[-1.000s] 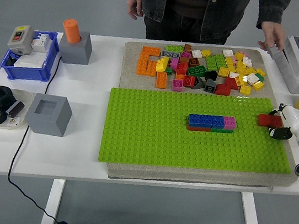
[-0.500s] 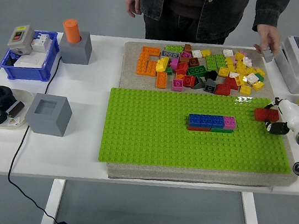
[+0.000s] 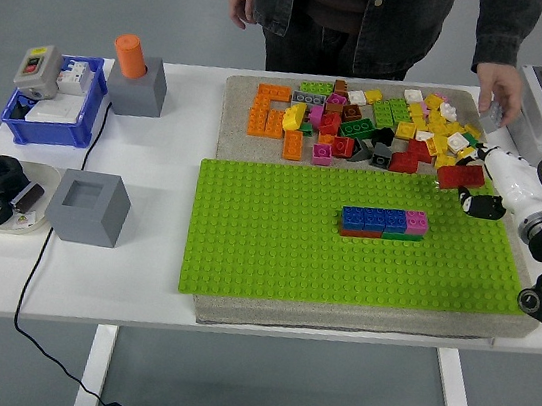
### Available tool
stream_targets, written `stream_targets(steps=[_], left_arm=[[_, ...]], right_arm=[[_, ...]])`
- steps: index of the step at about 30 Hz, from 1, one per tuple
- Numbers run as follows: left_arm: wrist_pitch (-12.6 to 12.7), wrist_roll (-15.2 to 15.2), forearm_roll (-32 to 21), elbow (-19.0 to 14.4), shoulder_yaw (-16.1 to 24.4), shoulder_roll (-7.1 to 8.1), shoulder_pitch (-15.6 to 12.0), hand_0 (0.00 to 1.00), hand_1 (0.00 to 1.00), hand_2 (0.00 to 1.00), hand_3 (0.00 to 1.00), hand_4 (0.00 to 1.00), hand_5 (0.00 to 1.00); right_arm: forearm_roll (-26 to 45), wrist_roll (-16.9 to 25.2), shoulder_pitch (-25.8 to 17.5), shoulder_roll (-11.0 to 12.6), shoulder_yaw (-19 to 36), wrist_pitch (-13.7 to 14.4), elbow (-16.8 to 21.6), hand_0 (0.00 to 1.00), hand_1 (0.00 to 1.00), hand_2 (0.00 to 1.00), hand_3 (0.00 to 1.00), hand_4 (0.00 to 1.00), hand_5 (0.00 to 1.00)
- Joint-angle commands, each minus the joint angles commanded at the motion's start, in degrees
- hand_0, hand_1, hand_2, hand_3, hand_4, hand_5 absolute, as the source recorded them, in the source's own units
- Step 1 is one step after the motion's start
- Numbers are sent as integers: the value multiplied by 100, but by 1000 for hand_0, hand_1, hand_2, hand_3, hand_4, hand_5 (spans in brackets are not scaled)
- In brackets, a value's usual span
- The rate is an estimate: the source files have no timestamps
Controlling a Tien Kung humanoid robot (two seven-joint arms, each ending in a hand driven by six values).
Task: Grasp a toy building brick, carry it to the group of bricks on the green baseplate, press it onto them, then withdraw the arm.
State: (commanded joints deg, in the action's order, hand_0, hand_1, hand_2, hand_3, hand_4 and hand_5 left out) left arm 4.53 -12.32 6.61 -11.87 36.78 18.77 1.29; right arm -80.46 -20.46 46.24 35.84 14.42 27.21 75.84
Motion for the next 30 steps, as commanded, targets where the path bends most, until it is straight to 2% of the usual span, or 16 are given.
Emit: stream_targets(steps=[4,9,12,21,22,30], left_arm=[[0,-6,14,0,12,5,-10,824,862,809,768,839,613],[-5,-3,0,4,9,19,-12,824,862,809,768,839,613],[-10,-1,-22,4,-3,22,-20,824,863,811,768,843,617],[-30,6,-35,10,4,27,-71,824,863,812,768,844,616],[-48,13,-43,12,3,24,-70,824,864,813,768,846,617],[-88,32,-49,21,11,17,-55,825,865,813,768,850,615]], right_arm=[[-38,-226,73,-289,118,-108,402,998,967,944,607,406,40],[-44,-619,27,-658,319,-277,647,998,967,944,607,406,40],[-85,-914,-73,-794,480,-400,783,998,968,944,598,411,60],[-228,-1569,-461,-895,795,-586,960,998,964,939,591,432,72],[-230,-1623,-488,-909,797,-590,952,998,960,939,583,468,69],[-236,-1651,-517,-1029,749,-566,883,998,959,943,571,496,67]])
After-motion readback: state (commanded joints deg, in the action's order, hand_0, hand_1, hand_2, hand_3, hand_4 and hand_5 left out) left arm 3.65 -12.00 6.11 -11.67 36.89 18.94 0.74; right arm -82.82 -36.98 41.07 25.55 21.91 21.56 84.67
